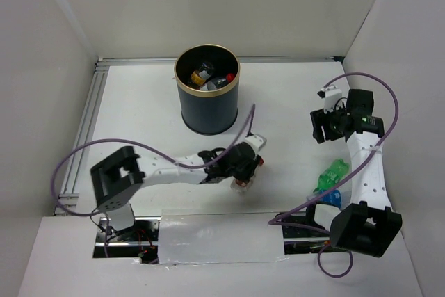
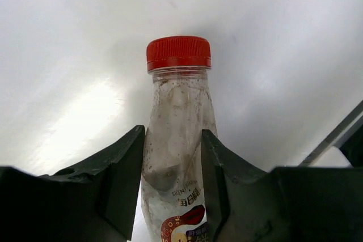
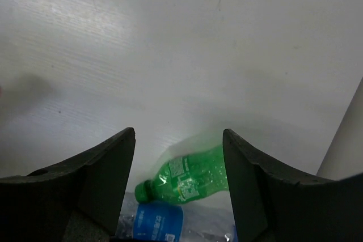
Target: Put the plastic bottles in the bin
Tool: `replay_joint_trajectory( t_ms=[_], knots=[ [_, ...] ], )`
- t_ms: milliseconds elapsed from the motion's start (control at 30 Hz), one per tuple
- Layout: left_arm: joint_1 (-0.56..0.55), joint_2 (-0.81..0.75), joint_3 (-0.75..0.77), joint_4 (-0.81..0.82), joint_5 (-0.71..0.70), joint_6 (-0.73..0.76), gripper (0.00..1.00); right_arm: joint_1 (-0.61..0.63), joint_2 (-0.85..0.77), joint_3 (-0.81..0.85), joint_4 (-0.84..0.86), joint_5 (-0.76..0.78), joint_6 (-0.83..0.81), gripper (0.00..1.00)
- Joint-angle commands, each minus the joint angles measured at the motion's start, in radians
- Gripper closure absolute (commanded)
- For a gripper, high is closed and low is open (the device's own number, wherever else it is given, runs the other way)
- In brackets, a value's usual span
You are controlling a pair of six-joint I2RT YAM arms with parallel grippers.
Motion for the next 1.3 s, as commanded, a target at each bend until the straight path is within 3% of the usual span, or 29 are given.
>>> replay_joint_trajectory(
  t_ms=[0, 133, 367, 500, 633, 1133, 1267],
  knots=[
    [0.033, -0.237, 0.066, -0.046, -0.071, 0.136, 1.00, -0.006, 0.001, 0.047, -0.109, 0.103, 0.028, 0.30],
    [0.096, -0.354, 0.188, -0.047, -0.090, 0.268, 1.00, -0.015, 0.001, 0.033, -0.121, 0.220, 0.080, 0.22],
    [0.304, -0.356, 0.323, 0.090, -0.191, 0.351, 1.00, -0.015, 0.010, -0.024, -0.146, 0.200, 0.172, 0.19],
    [0.424, -0.299, 0.342, 0.177, -0.373, 0.302, 1.00, -0.015, 0.010, -0.035, -0.137, 0.211, 0.181, 0.19],
    [0.527, -0.230, 0.394, 0.200, -0.414, 0.227, 1.00, -0.024, 0.010, -0.044, -0.146, 0.211, 0.200, 0.18],
    [0.708, -0.104, 0.514, 0.147, -0.371, 0.096, 0.97, -0.079, 0.171, -0.009, -0.267, 0.403, 0.223, 0.18],
    [0.718, -0.043, 0.544, 0.111, -0.332, 0.096, 0.86, -0.102, 0.136, -0.019, -0.249, 0.384, 0.166, 0.18]
  ],
)
